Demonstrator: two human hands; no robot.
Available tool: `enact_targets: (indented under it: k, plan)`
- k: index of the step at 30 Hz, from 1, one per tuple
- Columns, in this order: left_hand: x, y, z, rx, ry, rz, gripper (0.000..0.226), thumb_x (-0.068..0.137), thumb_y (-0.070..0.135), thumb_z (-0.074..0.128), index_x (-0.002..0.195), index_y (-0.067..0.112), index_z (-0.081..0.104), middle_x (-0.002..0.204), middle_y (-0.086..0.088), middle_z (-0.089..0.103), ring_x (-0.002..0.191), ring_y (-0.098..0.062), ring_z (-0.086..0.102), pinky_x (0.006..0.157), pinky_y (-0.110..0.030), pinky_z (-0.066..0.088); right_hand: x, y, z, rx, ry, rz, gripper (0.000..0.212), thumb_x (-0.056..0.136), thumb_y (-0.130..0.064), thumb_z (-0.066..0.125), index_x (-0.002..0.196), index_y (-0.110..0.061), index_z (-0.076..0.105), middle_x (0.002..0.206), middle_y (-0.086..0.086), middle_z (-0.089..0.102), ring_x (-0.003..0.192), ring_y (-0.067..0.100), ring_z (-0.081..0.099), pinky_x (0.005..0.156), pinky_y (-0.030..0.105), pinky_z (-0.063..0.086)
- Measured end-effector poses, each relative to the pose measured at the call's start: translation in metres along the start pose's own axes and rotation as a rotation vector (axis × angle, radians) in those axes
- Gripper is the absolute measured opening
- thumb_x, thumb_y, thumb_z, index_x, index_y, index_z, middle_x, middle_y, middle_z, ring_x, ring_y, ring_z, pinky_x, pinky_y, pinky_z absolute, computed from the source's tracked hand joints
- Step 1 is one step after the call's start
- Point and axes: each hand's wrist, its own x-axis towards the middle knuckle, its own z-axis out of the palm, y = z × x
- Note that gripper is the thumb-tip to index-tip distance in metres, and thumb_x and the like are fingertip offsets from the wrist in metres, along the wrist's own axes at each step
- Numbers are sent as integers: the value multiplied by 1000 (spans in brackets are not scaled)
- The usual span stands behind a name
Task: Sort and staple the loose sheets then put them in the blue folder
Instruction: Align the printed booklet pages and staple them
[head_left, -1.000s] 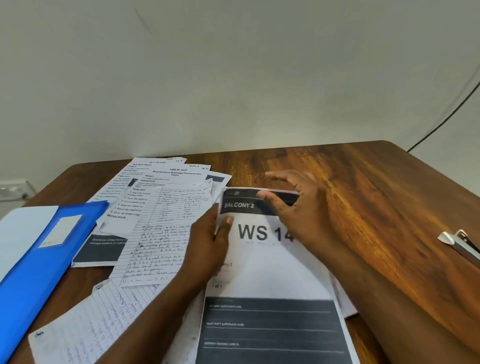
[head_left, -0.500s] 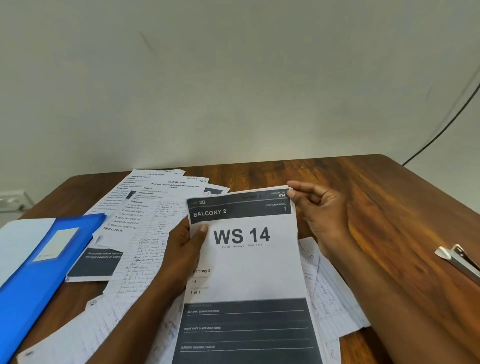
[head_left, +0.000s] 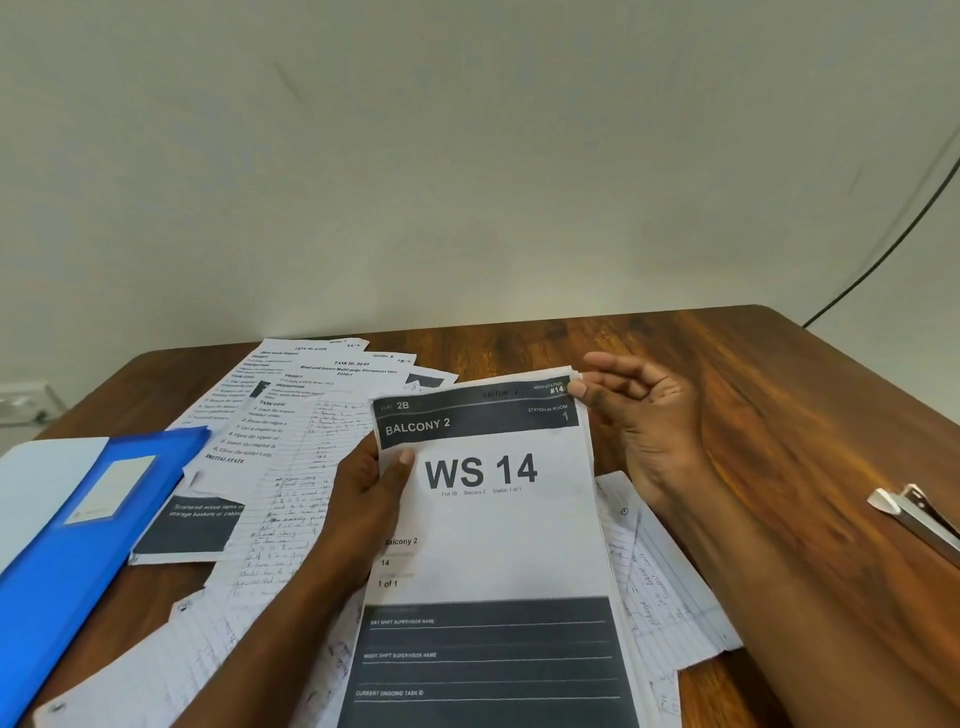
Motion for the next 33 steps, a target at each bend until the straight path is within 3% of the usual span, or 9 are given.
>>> enact_targets:
  k: [3, 7, 11, 15, 21, 28, 31, 33]
  plan:
    - [1, -2, 0, 22, -5, 18, 21, 104, 30, 56, 124, 25, 62, 112, 3, 80, 89, -24, 79, 63, -30, 61, -2, -1, 4, 111, -49, 98, 36, 71, -9, 85, 106, -6, 76, 101, 17, 79, 83, 21, 74, 62, 24, 55]
    - [3, -5, -1, 16, 0, 21, 18, 105, 26, 57, 122, 27, 63, 117, 3, 78, 97, -24, 79, 78, -45, 65, -3, -3, 4, 147, -114, 158, 32, 77, -8, 79, 109, -5, 75, 107, 18, 79, 89, 23, 76, 71, 29, 63]
    - [4, -5, -1, 28, 8, 23, 18, 105, 27, 57, 122, 30, 63, 117, 5, 78, 97, -22, 78, 80, -45, 65, -5, -5, 2, 66, -109, 113, 28, 89, -1, 74, 117, -2, 72, 108, 18, 79, 93, 26, 77, 68, 29, 63]
    - [3, -6, 0, 44, 16, 30, 17, 106, 27, 57, 121, 31, 62, 118, 6, 77, 97, -19, 78, 75, -36, 65, -5, -4, -1, -32, -112, 64, 30, 88, -3, 76, 117, -4, 73, 110, 17, 79, 102, 31, 77, 74, 34, 65]
    - [1, -3, 1, 37, 12, 45, 18, 106, 23, 56, 121, 30, 63, 117, 5, 77, 96, -17, 78, 70, -25, 63, -7, -2, 3, -45, 8, 66, 21, 90, -9, 77, 110, -5, 76, 95, 10, 81, 80, 17, 77, 65, 25, 59]
    - [0, 0, 0, 16, 40, 50, 15, 107, 22, 56, 115, 31, 64, 112, 9, 77, 90, -10, 78, 63, -19, 60, -6, 4, 4, -121, 9, 48, 23, 89, -10, 79, 112, -9, 77, 101, 8, 81, 92, 25, 79, 69, 31, 64]
    - [2, 2, -1, 10, 85, 35, 16, 106, 26, 58, 121, 29, 62, 114, 4, 78, 92, -16, 79, 71, -31, 65, -7, 4, 5, -202, 2, 35, 21, 97, -14, 71, 117, -12, 76, 103, 5, 81, 95, 23, 79, 79, 37, 65]
    - [4, 4, -3, -32, 171, 2, 15, 106, 29, 58, 120, 32, 61, 113, 4, 78, 91, -18, 79, 76, -41, 65, -9, -1, 7, -193, -69, 124, 26, 103, -26, 62, 124, -14, 73, 101, 4, 81, 92, 20, 78, 78, 34, 64]
